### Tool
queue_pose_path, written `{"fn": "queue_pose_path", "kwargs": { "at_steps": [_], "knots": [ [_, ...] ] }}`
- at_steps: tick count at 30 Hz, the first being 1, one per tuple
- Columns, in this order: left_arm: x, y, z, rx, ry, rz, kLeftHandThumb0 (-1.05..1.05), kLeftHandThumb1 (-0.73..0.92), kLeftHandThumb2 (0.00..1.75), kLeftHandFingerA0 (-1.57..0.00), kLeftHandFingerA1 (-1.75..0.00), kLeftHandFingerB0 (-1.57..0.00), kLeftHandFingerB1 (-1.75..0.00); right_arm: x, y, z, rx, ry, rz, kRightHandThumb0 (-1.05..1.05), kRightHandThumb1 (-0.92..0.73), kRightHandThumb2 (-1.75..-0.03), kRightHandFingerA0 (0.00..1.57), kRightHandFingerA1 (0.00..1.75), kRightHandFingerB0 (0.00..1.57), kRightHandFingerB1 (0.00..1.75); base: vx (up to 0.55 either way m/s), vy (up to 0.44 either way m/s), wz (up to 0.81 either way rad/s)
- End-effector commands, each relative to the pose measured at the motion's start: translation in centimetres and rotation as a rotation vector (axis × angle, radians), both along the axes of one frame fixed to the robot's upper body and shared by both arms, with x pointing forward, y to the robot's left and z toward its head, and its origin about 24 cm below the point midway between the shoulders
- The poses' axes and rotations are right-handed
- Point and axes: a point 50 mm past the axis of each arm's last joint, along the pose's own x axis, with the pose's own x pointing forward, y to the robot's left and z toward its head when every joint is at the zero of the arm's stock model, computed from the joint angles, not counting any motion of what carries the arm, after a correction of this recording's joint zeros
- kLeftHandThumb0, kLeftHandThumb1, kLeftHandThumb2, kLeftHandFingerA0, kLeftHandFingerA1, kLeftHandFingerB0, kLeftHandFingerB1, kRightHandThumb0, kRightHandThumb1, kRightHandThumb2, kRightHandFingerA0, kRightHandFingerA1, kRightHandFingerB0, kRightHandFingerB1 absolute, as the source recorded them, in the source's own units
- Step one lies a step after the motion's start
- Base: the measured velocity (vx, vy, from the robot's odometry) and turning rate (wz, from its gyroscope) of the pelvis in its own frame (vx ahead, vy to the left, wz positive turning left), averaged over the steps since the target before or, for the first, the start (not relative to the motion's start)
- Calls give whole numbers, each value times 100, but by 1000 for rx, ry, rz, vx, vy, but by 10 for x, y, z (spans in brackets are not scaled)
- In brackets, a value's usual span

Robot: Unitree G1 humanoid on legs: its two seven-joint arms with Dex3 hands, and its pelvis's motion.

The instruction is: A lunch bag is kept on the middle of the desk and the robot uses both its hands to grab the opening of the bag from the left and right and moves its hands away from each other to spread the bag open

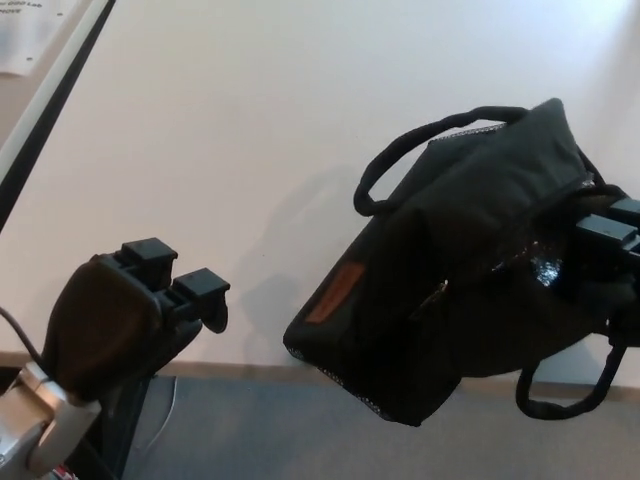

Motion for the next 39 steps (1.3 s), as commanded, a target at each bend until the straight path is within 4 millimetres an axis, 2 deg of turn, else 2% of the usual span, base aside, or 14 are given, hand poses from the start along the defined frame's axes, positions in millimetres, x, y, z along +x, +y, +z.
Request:
{"fn": "queue_pose_path", "kwargs": {
  "at_steps": [1,8,10,11,12,13,14,15,16,19,26,29,37,39],
  "knots": [
    [-2,5,1,-3,17,4,-14,24,108,-87,-156,-84,-130,6,7,7,-17,-31,9,-24,-57,-59,88,162,78,154,0,0,0],
    [-2,8,3,14,30,14,-21,27,104,-92,-144,-85,-119,11,11,14,-20,-53,30,-27,-58,-60,89,167,73,152,0,0,0],
    [-1,7,4,11,18,9,-19,25,107,-89,-149,-82,-122,12,12,17,-21,-63,32,-23,-57,-59,88,167,74,159,0,0,0],
    [0,6,7,8,1,-2,-14,26,109,-87,-153,-81,-123,13,12,18,-32,-77,30,-31,-59,-62,94,169,75,151,0,0,0],
    [1,5,9,4,-10,-10,-10,34,97,-82,-127,-81,-99,13,12,19,-32,-77,30,-23,-57,-59,89,165,73,158,0,0,0],
    [2,4,11,-3,-24,-22,-10,34,97,-82,-127,-81,-99,14,12,20,-31,-76,30,-23,-57,-59,89,165,73,158,0,0,0],
    [3,3,13,-2,-41,-28,-5,38,87,-79,-99,-73,-79,14,12,20,-33,-76,29,-25,-57,-58,86,168,73,155,0,0,0],
    [6,1,19,6,-122,-34,5,36,95,-29,-57,-17,-52,15,13,22,-34,-79,27,-26,-56,-59,89,166,77,155,0,0,0],
    [9,-1,23,6,-170,-34,9,46,79,-24,-33,-8,-27,15,14,22,-35,-79,27,-26,-57,-59,89,167,77,156,0,0,0],
    [16,-7,32,-7,-238,-33,9,44,81,-11,-40,0,-15,15,15,22,-29,-75,31,-29,-56,-59,88,168,72,153,0,0,0],
    [24,-36,67,-42,-387,-109,5,44,80,-13,-42,0,-14,15,18,19,-11,-61,43,-29,-56,-59,88,169,71,153,0,0,0],
    [23,-47,79,-72,-409,-147,4,41,75,-10,-43,0,-15,16,21,18,-19,-61,51,-23,-57,-57,88,168,72,162,0,0,0],
    [16,-76,103,-115,-511,-245,0,42,76,-12,-43,0,-13,16,24,16,-15,-60,66,-23,-58,-58,88,166,73,159,0,0,0],
    [13,-88,110,-109,-517,-283,-7,45,74,-6,-41,0,-13,17,25,15,-11,-60,74,-26,-61,-60,89,170,70,154,0,0,0]
  ]
}}
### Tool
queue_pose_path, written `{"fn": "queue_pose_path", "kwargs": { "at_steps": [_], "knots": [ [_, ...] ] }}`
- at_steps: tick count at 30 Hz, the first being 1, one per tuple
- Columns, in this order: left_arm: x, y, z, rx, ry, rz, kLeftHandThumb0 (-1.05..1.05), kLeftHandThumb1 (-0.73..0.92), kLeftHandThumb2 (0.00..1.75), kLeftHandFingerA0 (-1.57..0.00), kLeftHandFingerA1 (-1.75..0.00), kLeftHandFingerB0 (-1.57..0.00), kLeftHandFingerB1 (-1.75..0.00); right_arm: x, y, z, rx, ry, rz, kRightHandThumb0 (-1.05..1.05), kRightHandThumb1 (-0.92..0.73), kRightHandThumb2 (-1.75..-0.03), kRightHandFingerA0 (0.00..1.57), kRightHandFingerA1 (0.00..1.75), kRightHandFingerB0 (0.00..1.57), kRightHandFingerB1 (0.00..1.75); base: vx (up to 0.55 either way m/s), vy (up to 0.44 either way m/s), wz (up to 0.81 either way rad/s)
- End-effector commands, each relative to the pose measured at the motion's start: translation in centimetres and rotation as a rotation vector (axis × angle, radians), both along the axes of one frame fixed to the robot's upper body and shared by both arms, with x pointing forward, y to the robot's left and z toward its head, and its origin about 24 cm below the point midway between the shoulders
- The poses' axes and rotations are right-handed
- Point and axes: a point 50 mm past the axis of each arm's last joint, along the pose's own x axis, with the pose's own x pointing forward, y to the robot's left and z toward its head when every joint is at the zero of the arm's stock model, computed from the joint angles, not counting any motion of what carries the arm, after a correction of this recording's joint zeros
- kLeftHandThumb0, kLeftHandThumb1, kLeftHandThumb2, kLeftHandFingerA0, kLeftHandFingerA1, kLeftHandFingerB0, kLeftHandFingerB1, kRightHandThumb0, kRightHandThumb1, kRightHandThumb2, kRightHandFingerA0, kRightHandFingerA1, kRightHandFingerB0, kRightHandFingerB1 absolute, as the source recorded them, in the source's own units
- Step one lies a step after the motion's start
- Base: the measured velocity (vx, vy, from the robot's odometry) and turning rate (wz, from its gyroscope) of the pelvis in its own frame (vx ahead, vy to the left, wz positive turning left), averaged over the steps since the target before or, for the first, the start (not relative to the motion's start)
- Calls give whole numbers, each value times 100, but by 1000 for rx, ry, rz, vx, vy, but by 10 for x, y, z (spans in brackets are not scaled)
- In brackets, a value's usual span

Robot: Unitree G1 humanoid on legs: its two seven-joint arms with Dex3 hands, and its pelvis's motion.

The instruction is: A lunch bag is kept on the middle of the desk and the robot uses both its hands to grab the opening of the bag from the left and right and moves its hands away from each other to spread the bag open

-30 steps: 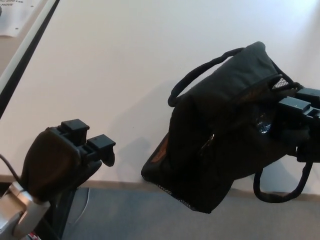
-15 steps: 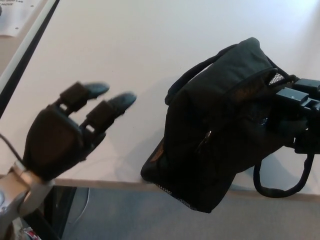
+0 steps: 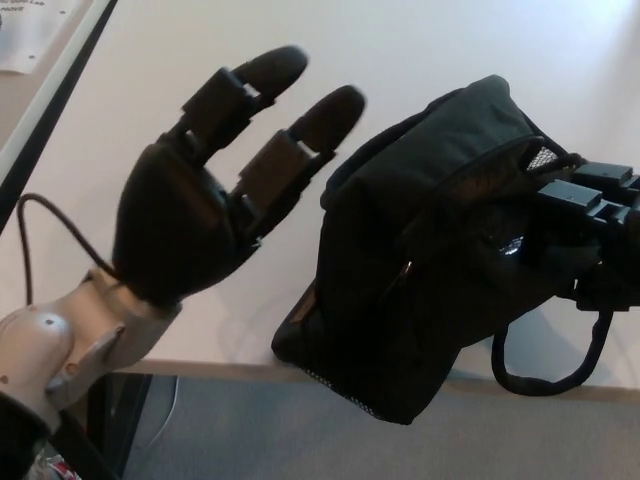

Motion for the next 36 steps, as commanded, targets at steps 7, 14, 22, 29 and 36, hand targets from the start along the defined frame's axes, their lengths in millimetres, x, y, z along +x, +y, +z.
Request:
{"fn": "queue_pose_path", "kwargs": {
  "at_steps": [7,14,22,29,36],
  "knots": [
    [-8,-41,28,96,-68,-88,-15,45,63,-11,-45,0,-16,3,11,-1,-3,-6,48,-21,-48,-54,96,147,90,79,0,0,0],
    [-9,-52,17,173,19,-147,-21,48,54,-13,-43,0,-22,6,12,2,-132,-16,40,-38,-59,-57,90,128,80,76,0,0,0],
    [-5,-29,-14,353,113,-44,8,42,79,-16,-43,-1,-28,7,11,-1,-9,66,63,-31,-61,-60,88,173,75,160,0,0,0],
    [0,5,-29,591,144,0,11,30,95,-12,-52,0,-48,7,12,-1,-4,48,49,-24,-50,-68,87,166,73,157,0,0,0],
    [-15,27,-53,804,107,-78,-1,45,71,-23,-36,-10,-39,14,18,11,-15,-5,62,-26,-61,-60,88,168,72,159,0,0,0]
  ]
}}
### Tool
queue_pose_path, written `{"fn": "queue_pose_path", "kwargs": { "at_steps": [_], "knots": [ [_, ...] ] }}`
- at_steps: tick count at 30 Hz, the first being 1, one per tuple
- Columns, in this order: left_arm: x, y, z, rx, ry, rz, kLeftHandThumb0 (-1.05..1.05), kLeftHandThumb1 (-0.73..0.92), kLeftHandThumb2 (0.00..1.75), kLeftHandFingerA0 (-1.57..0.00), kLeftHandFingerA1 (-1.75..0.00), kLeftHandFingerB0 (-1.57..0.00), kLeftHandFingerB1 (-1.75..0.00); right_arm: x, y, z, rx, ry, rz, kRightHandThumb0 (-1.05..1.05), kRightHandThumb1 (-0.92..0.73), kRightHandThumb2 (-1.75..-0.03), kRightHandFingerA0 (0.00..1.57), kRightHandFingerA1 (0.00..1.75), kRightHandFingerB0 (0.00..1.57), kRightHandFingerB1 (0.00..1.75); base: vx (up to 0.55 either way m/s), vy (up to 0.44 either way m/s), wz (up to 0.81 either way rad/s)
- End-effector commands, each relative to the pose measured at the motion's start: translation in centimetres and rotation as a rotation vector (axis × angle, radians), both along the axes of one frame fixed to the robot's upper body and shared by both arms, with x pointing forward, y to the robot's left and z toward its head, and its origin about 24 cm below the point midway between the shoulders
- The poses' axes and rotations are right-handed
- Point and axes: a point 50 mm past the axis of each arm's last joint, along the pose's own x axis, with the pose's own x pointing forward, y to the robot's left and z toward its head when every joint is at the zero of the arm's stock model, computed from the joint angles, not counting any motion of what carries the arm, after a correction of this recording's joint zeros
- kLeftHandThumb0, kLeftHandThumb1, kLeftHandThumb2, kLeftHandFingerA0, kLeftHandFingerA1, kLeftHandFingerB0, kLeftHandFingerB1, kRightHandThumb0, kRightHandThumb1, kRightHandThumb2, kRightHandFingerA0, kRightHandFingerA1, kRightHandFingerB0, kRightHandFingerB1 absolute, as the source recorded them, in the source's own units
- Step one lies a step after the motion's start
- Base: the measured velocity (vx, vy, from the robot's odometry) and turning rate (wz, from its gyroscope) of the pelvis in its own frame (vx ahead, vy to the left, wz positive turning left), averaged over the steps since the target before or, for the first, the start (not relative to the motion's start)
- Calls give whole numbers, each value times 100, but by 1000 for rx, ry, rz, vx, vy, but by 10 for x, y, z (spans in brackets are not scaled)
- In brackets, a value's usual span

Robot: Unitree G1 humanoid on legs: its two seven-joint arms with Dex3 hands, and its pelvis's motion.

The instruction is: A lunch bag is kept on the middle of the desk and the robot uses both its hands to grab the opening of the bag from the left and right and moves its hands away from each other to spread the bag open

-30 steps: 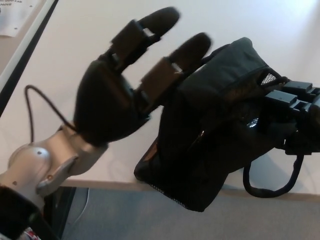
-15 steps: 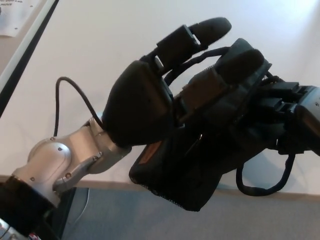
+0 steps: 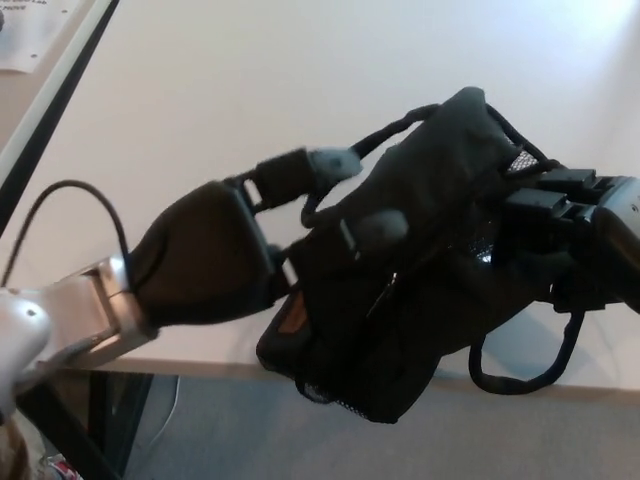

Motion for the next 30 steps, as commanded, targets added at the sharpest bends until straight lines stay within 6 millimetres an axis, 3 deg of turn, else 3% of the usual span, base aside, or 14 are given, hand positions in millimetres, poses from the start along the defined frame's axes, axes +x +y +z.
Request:
{"fn": "queue_pose_path", "kwargs": {
  "at_steps": [1,2,4,5,14,17,18,19,20,21,22,23,25,30],
  "knots": [
    [-17,13,-28,207,12,-106,-1,45,71,-23,-36,-10,-39,8,4,13,2,-50,6,-26,-61,-60,88,168,72,159,0,0,0],
    [-18,13,-31,220,14,-113,0,31,90,-12,-50,0,-48,8,4,15,8,-61,12,-28,-62,-61,88,170,69,153,0,0,0],
    [-21,10,-37,241,29,-115,0,41,80,-17,-41,-1,-34,10,5,18,12,-73,17,-27,-64,-60,88,173,69,157,0,0,0],
    [-24,9,-40,254,48,-112,-9,48,73,-11,-37,-2,-22,11,9,19,13,-69,20,-25,-65,-58,82,173,64,158,0,0,0],
    [-34,-27,-47,138,86,-224,7,41,87,-10,-43,-1,-30,16,16,27,9,-88,32,-26,-59,-61,84,170,70,160,0,0,0],
    [-34,-40,-44,96,87,-215,6,45,86,-16,-40,-14,-33,16,20,28,23,-94,52,-24,-59,-61,85,170,70,160,0,0,0],
    [-33,-45,-44,82,76,-186,8,43,90,-29,-41,-53,-39,17,21,29,21,-93,53,-27,-59,-61,86,168,71,159,0,0,0],
    [-33,-46,-44,89,66,-176,10,35,100,-28,-58,-55,-67,17,21,29,23,-93,56,-26,-58,-61,86,168,70,159,0,0,0],
    [-32,-47,-43,100,56,-166,10,35,100,-28,-58,-55,-67,17,22,29,27,-94,59,-26,-58,-61,86,168,70,159,0,0,0],
    [-32,-48,-42,105,41,-167,14,39,88,-49,-42,-74,-50,16,22,29,30,-94,62,-26,-59,-61,86,168,70,159,0,0,0],
    [-31,-50,-41,100,49,-165,9,39,79,-64,-48,-94,-60,16,23,30,42,-97,71,-25,-57,-61,88,168,71,158,0,0,0],
    [-30,-52,-41,87,68,-147,-18,45,57,-96,-154,-110,-71,16,24,30,47,-98,74,-26,-59,-61,87,169,69,161,0,0,0],
    [-30,-57,-41,38,112,-121,-17,46,58,-105,-162,-113,-79,16,24,31,47,-103,75,-26,-59,-60,86,170,68,162,0,0,0],
    [-28,-65,-46,-15,178,-53,-27,49,65,-106,-165,-109,-86,14,23,29,50,-91,77,-32,-61,-61,87,170,68,152,0,0,0]
  ]
}}
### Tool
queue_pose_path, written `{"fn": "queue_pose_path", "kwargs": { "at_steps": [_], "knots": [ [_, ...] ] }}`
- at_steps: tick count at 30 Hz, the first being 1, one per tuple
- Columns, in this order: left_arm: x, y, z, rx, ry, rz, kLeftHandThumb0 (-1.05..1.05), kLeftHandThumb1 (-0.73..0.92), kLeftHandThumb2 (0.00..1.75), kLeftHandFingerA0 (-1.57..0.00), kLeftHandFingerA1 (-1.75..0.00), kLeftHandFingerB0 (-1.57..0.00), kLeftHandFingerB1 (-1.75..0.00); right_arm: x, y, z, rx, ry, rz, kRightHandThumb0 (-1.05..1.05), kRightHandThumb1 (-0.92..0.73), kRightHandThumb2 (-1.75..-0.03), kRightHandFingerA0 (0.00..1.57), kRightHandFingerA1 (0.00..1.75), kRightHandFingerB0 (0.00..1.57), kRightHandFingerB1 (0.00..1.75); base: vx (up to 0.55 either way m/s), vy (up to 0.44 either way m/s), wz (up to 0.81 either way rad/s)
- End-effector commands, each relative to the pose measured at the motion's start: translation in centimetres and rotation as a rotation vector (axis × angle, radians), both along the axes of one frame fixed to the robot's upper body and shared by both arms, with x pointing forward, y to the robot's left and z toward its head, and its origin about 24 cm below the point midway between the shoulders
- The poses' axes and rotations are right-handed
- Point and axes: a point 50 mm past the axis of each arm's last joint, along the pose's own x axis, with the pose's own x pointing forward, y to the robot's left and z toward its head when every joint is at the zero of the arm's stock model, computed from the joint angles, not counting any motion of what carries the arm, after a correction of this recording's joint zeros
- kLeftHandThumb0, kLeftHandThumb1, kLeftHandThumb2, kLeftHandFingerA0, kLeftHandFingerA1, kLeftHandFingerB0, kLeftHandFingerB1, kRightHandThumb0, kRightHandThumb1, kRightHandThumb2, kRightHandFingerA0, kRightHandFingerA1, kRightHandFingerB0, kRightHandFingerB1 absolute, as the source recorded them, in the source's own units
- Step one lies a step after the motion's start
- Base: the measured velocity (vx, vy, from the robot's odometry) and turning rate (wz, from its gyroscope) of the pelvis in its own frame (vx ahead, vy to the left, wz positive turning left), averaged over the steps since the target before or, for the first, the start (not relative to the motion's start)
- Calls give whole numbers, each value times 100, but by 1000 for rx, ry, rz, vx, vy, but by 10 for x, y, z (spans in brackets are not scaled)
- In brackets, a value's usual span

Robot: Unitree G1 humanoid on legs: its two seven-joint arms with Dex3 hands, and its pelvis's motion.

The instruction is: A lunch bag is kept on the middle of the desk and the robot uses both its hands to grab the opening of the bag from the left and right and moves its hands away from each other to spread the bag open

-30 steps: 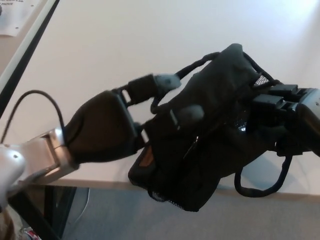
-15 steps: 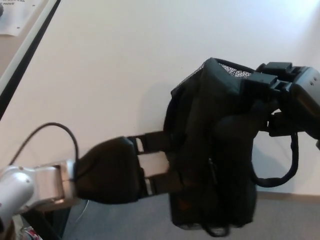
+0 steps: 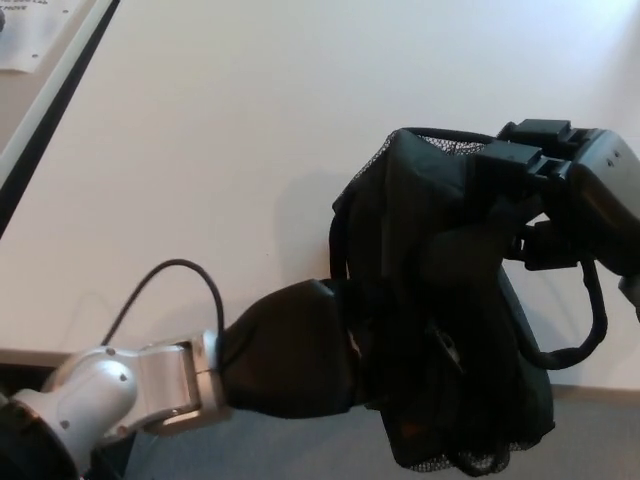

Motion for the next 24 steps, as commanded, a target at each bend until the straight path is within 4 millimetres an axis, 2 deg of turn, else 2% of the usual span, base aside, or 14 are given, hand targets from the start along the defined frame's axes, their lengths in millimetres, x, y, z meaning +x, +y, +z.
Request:
{"fn": "queue_pose_path", "kwargs": {
  "at_steps": [1,2,3,5,6,7,8,9,10,14,16,20,23,24],
  "knots": [
    [4,-3,-10,-3,102,131,-27,50,72,-106,-165,-108,-88,-2,0,5,21,-12,20,-28,-61,-61,86,168,71,160,0,0,0],
    [4,-3,-10,-5,105,136,-27,50,72,-106,-165,-108,-88,-2,0,4,19,-12,20,-28,-61,-61,86,168,71,160,0,0,0],
    [3,-2,-12,-9,148,171,-26,47,84,-106,-169,-107,-93,-3,-3,4,15,-7,21,-27,-60,-60,87,168,74,156,0,0,0],
    [3,0,-14,-15,177,189,-24,45,89,-107,-168,-107,-93,-5,-5,4,12,-11,22,-28,-60,-62,88,168,72,159,0,0,0],
    [3,4,-14,-23,197,207,-24,37,107,-106,-175,-101,-147,-6,-7,3,8,-17,18,-28,-59,-63,89,167,74,159,0,0,0],
    [3,7,-14,-30,215,226,-24,37,107,-106,-175,-101,-147,-7,-9,3,5,-23,14,-28,-59,-63,89,167,74,159,0,0,0],
    [3,13,-15,-32,218,254,-22,32,108,-104,-175,-96,-160,-8,-12,3,2,-17,10,-27,-59,-62,89,168,74,159,0,0,0],
    [3,15,-15,-32,219,265,-22,32,108,-104,-175,-96,-160,-8,-13,3,1,-14,9,-27,-59,-62,89,168,74,159,0,0,0],
    [4,28,-18,-23,202,327,-21,27,111,-104,-175,-94,-164,-11,-20,0,-7,-6,-1,-28,-61,-61,88,168,73,160,0,0,0],
    [8,55,-18,-1,210,445,-16,27,112,-101,-175,-96,-156,-18,-34,-4,-25,7,-20,-27,-59,-62,89,165,76,154,0,0,0],
    [10,63,-19,8,213,485,-17,27,115,-100,-175,-93,-159,-20,-40,-6,-27,8,-29,-28,-59,-61,90,166,75,154,0,0,0],
    [15,89,-21,-9,226,576,-14,28,112,-98,-175,-88,-162,-25,-50,-9,-34,19,-44,-25,-58,-60,89,165,76,155,0,0,0],
    [22,119,-22,-25,232,671,-12,31,108,-94,-175,-85,-164,-31,-61,-14,-62,46,-76,-25,-57,-60,89,165,78,156,0,0,0],
    [23,121,-22,-26,232,674,-12,31,108,-94,-175,-85,-164,-31,-62,-15,-65,46,-78,-25,-57,-60,89,165,78,156,0,0,0]
  ]
}}
